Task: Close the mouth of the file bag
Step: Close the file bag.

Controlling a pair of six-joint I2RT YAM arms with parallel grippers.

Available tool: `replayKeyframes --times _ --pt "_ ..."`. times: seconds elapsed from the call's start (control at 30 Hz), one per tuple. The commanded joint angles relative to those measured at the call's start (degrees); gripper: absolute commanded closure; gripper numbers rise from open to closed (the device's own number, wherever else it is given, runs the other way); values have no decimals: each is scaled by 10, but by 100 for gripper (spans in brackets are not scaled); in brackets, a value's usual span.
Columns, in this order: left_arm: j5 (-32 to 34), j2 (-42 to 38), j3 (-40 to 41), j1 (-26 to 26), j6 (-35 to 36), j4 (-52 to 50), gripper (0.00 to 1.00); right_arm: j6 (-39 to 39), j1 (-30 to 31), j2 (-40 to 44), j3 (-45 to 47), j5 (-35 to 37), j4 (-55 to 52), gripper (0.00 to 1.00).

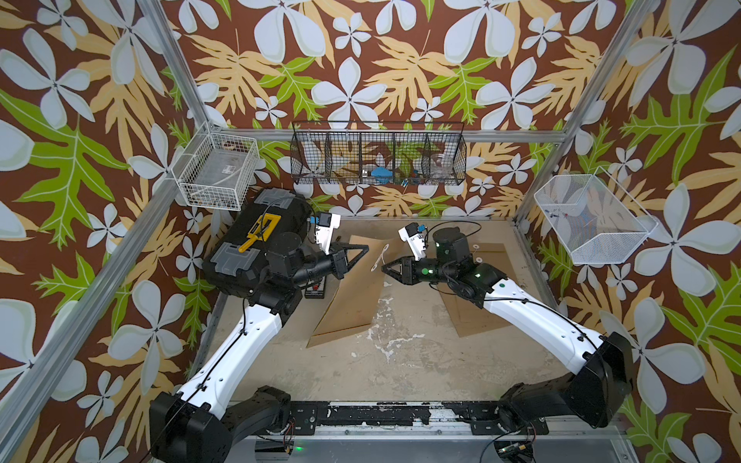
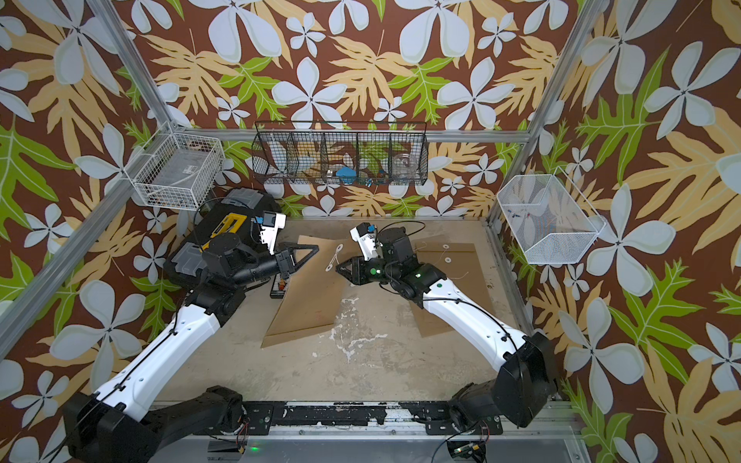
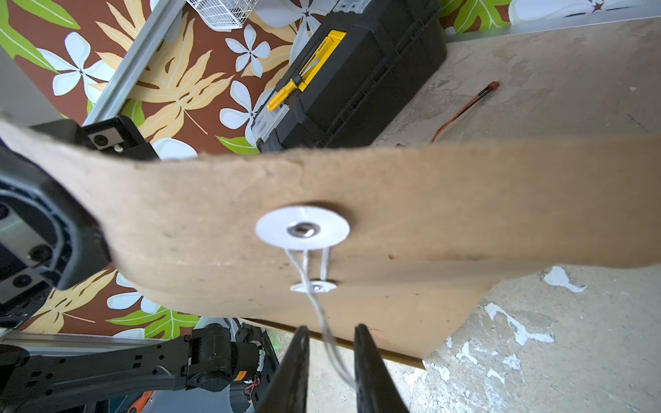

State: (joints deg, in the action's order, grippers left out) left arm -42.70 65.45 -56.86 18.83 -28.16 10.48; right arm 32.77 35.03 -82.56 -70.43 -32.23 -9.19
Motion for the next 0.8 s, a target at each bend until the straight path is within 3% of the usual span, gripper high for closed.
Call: replayKeyframes --times 0.0,0.27,0.77 --pt "-5 -1 -4 0 4 8 100 2 1 -3 -6 -8 17 79" --pt "-5 -4 -2 0 5 8 100 5 0 -8 1 -1 21 99" --pt "-34 -12 9 0 5 11 100 29 -45 -29 -8 -20 7 100"
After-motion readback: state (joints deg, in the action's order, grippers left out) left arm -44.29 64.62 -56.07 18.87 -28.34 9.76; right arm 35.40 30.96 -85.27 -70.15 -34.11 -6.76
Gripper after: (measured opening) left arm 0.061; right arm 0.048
